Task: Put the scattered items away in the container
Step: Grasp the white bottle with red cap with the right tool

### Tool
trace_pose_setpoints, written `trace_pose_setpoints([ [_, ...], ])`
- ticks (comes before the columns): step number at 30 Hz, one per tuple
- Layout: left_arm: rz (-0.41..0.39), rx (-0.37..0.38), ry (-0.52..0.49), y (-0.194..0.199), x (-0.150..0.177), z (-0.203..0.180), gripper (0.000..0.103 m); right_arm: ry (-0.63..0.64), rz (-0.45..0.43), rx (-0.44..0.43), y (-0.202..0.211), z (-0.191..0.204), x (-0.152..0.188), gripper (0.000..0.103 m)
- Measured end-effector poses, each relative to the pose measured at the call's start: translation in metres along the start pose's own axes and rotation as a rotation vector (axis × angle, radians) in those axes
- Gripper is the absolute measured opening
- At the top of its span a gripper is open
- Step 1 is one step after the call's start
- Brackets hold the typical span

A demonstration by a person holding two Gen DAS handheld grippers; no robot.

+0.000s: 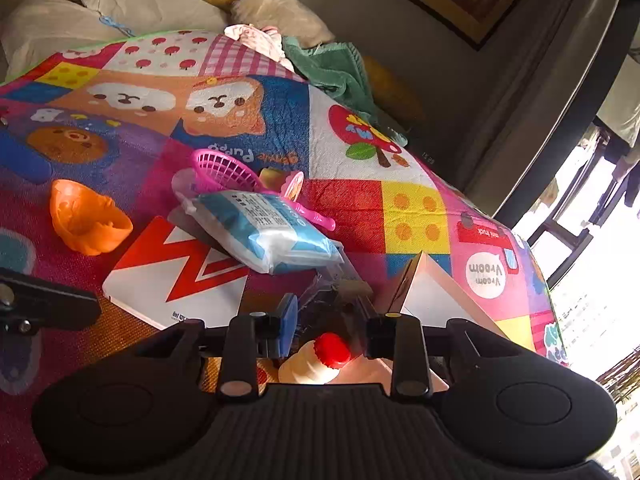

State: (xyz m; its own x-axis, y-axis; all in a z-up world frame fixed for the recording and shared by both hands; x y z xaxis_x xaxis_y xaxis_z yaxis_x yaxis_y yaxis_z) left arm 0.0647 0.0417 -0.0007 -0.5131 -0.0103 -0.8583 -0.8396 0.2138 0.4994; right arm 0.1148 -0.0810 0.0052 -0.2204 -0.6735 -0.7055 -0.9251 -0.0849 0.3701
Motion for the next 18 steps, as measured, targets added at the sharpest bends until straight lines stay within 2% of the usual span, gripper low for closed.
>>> trace_pose_setpoints([
  [7, 0.008, 0.007, 0.026, -0.002, 0.000, 0.003, 0.103, 0.049, 0.024, -0.038, 0.018, 0.002, 0.017, 0.026],
  [10, 0.007, 0.003, 0.024, -0.002, 0.000, 0.003, 0.103, 0.016, 0.052, -0.084, 0.030, -0.003, 0.025, 0.026],
  [13, 0.006, -0.001, 0.022, -0.002, 0.000, 0.003, 0.103, -0.076, 0.103, -0.152, 0.039, -0.012, 0.033, 0.026],
  [18, 0.009, -0.003, 0.028, -0.002, 0.001, 0.003, 0.103, -0.334, 0.148, -0.176, 0.032, -0.032, 0.037, 0.026],
])
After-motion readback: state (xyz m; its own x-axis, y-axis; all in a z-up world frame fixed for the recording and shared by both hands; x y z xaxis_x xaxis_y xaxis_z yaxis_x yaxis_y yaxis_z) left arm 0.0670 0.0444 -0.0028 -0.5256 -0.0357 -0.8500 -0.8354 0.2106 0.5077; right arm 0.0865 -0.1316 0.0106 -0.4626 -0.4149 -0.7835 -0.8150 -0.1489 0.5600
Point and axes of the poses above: each gripper's, at about its wrist camera, not at the fingertips, and y roughly against the way its jaws point, z to its left, x to its underside, the point moved 3 cm from there along -y, roughly the way its jaws point, and after that the axes turned 3 degrees about x, right-handed, at the moved point
